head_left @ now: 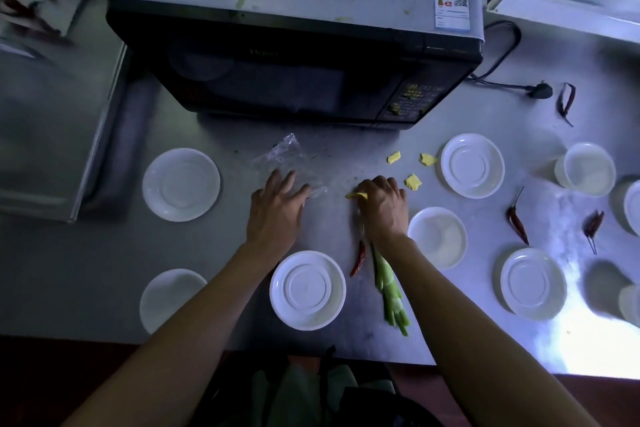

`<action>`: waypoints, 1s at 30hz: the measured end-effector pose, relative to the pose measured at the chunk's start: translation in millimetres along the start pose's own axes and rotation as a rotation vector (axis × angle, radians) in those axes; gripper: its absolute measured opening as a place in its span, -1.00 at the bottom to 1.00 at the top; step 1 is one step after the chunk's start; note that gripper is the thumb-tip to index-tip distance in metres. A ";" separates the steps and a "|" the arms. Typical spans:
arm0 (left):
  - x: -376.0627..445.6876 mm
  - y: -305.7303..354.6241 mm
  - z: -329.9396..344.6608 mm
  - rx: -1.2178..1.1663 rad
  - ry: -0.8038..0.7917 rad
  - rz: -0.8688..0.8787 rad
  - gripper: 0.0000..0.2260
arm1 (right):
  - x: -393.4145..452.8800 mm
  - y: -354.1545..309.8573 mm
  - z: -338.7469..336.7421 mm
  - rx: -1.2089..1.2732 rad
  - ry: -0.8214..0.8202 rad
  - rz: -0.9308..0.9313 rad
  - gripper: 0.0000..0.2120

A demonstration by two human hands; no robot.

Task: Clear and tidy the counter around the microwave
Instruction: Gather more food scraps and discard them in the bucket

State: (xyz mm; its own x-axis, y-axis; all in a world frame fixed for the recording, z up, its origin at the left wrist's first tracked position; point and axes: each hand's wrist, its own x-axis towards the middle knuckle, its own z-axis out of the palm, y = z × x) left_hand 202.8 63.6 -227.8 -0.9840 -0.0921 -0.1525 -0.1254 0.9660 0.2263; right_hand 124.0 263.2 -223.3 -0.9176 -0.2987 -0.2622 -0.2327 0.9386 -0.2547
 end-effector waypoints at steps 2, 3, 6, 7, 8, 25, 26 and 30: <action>-1.1 -2.2 0.3 -0.031 0.034 0.003 -0.73 | -0.4 1.0 0.9 0.014 0.021 0.008 -0.85; -2.0 -3.2 0.2 -0.053 0.056 0.005 -0.74 | -0.8 1.4 1.3 0.020 0.031 0.009 -0.86; -5.2 -6.6 0.1 -0.148 0.149 0.036 -0.76 | -3.6 1.0 0.8 0.048 0.047 0.016 -0.87; -5.8 -8.2 -0.5 -0.181 0.180 0.060 -0.77 | -4.7 0.9 0.1 0.065 0.051 0.022 -0.88; -6.3 -9.6 -1.8 -0.209 0.208 0.084 -0.77 | -5.9 0.8 -0.7 0.083 0.057 0.031 -0.89; -2.6 19.8 -47.4 -0.435 0.374 0.357 -0.76 | -74.6 -0.6 -35.0 0.362 0.407 0.216 -0.98; -2.3 27.7 -50.0 -0.444 0.380 0.375 -0.75 | -81.1 3.4 -37.4 0.376 0.432 0.228 -0.98; -3.5 66.5 -54.7 -0.478 0.351 0.469 -0.74 | -113.4 27.6 -47.9 0.429 0.527 0.278 -0.96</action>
State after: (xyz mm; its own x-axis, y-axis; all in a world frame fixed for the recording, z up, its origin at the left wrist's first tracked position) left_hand 191.0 114.9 -159.6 -0.9203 0.1542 0.3596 0.3539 0.7200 0.5970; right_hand 206.1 331.2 -155.9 -0.9828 0.1641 0.0846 0.0783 0.7854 -0.6141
